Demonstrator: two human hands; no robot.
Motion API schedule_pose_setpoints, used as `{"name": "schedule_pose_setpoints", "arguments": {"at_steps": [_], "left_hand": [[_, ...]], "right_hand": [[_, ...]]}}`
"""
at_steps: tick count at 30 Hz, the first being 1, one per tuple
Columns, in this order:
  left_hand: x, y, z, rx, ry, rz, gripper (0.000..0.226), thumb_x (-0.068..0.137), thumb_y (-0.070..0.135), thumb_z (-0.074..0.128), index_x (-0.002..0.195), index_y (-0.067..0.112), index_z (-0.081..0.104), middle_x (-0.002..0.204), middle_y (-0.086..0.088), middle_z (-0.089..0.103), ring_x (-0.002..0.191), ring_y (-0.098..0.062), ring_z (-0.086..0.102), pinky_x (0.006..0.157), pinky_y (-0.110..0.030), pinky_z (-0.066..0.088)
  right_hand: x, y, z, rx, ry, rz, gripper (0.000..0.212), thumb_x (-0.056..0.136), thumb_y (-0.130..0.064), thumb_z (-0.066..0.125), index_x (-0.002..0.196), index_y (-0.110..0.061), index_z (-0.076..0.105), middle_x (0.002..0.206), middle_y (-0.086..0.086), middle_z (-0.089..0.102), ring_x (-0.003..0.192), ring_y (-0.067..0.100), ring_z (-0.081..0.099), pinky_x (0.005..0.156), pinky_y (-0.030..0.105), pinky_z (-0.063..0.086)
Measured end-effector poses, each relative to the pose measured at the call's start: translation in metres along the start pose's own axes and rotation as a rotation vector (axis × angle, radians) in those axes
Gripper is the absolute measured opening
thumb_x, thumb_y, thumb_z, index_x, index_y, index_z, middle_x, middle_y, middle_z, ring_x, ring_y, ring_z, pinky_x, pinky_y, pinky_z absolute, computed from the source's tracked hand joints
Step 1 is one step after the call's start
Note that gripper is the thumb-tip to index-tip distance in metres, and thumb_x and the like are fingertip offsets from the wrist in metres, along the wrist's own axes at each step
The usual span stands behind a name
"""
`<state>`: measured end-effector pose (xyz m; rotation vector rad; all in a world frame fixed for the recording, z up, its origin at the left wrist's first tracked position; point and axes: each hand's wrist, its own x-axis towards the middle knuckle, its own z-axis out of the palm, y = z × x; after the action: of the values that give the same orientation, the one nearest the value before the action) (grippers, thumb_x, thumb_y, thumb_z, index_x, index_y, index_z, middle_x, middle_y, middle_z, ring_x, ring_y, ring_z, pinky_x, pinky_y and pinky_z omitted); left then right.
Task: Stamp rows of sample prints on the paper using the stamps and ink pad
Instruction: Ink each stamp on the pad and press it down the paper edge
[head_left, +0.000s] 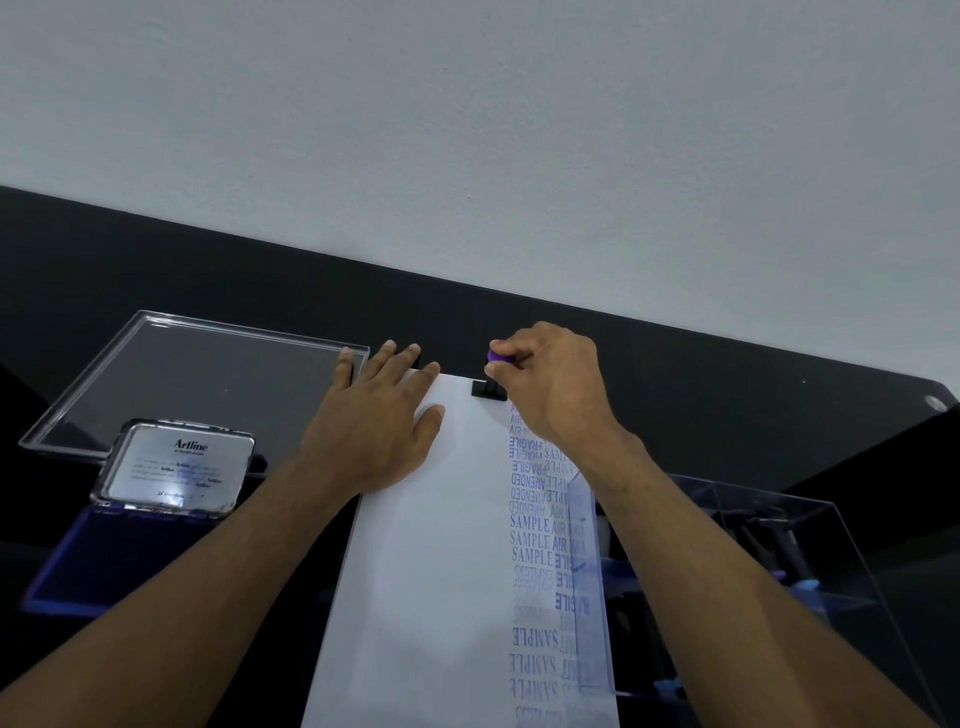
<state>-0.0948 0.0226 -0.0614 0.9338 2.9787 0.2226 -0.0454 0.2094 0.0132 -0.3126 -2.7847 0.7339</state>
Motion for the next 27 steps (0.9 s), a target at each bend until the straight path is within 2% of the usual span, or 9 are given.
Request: {"name": "schedule_pose_setpoints", "arguments": {"at_steps": [6, 8, 11, 13, 16, 18, 21, 27], "left_hand": [[0.0, 0.0, 0.0, -0.002, -0.004, 0.0, 0.065, 0.1, 0.057, 0.016, 0.159, 0.031, 0.018, 0.168, 0.001, 0.011, 0.155, -0.021, 0.002, 0.124, -0.056, 0.002], [-0.001, 0.001, -0.001, -0.002, -0.013, -0.004, 0.062, 0.102, 0.056, 0.02, 0.159, 0.031, 0.017, 0.168, 0.001, 0.009, 0.155, -0.021, 0.001, 0.124, -0.056, 0.003], [-0.001, 0.0, -0.001, -0.001, -0.008, -0.003, 0.067, 0.097, 0.058, 0.013, 0.159, 0.031, 0.018, 0.168, 0.001, 0.01, 0.155, -0.021, 0.002, 0.124, -0.056, 0.003], [-0.002, 0.0, 0.0, -0.012, 0.014, 0.004, 0.072, 0.093, 0.058, 0.011, 0.158, 0.03, 0.022, 0.168, 0.0, 0.015, 0.155, -0.022, 0.005, 0.124, -0.057, 0.005], [-0.002, -0.001, 0.001, -0.005, 0.021, 0.003, 0.072, 0.092, 0.058, 0.011, 0.157, 0.029, 0.024, 0.167, 0.0, 0.017, 0.155, -0.023, 0.008, 0.123, -0.057, 0.006], [-0.002, -0.001, 0.001, -0.001, 0.021, 0.003, 0.072, 0.092, 0.058, 0.01, 0.157, 0.029, 0.024, 0.167, 0.0, 0.017, 0.155, -0.022, 0.008, 0.123, -0.057, 0.006], [-0.002, -0.001, 0.002, -0.009, 0.026, 0.006, 0.072, 0.093, 0.057, 0.011, 0.157, 0.029, 0.025, 0.167, 0.0, 0.017, 0.155, -0.022, 0.008, 0.124, -0.056, 0.006], [-0.001, -0.001, 0.002, -0.005, 0.007, 0.0, 0.073, 0.092, 0.058, 0.009, 0.158, 0.03, 0.022, 0.168, 0.001, 0.014, 0.155, -0.022, 0.005, 0.124, -0.057, 0.005]], "right_hand": [[0.0, 0.001, 0.002, 0.04, 0.012, 0.016, 0.028, 0.088, -0.025, 0.072, 0.115, -0.018, 0.071, 0.109, -0.003, 0.067, 0.086, 0.004, 0.057, 0.082, 0.013, 0.045], [-0.002, 0.001, 0.002, 0.057, 0.025, 0.01, 0.027, 0.088, -0.024, 0.071, 0.115, -0.019, 0.071, 0.11, -0.003, 0.066, 0.087, 0.004, 0.058, 0.084, 0.015, 0.047], [-0.005, 0.004, 0.004, 0.069, 0.039, 0.02, 0.028, 0.088, -0.025, 0.071, 0.116, -0.021, 0.07, 0.11, -0.005, 0.065, 0.09, 0.006, 0.06, 0.089, 0.02, 0.051], [-0.009, 0.009, 0.002, 0.169, 0.144, 0.037, 0.024, 0.086, -0.025, 0.073, 0.11, -0.023, 0.072, 0.103, -0.007, 0.067, 0.088, 0.006, 0.064, 0.085, 0.027, 0.056], [-0.018, 0.017, -0.011, 0.498, 0.355, 0.229, 0.017, 0.084, -0.02, 0.073, 0.1, -0.024, 0.074, 0.087, -0.008, 0.072, 0.076, 0.011, 0.07, 0.069, 0.033, 0.061], [-0.023, 0.024, -0.019, 0.678, 0.401, 0.406, 0.016, 0.085, -0.015, 0.073, 0.1, -0.019, 0.074, 0.083, -0.003, 0.073, 0.069, 0.014, 0.072, 0.062, 0.031, 0.061], [-0.025, 0.033, -0.025, 0.833, 0.403, 0.576, 0.013, 0.085, -0.009, 0.071, 0.095, -0.015, 0.073, 0.086, 0.004, 0.073, 0.069, 0.019, 0.073, 0.061, 0.033, 0.061], [-0.022, 0.033, -0.024, 0.879, 0.385, 0.612, 0.01, 0.085, -0.007, 0.069, 0.087, -0.015, 0.074, 0.085, 0.006, 0.073, 0.07, 0.022, 0.073, 0.062, 0.036, 0.061]]}}
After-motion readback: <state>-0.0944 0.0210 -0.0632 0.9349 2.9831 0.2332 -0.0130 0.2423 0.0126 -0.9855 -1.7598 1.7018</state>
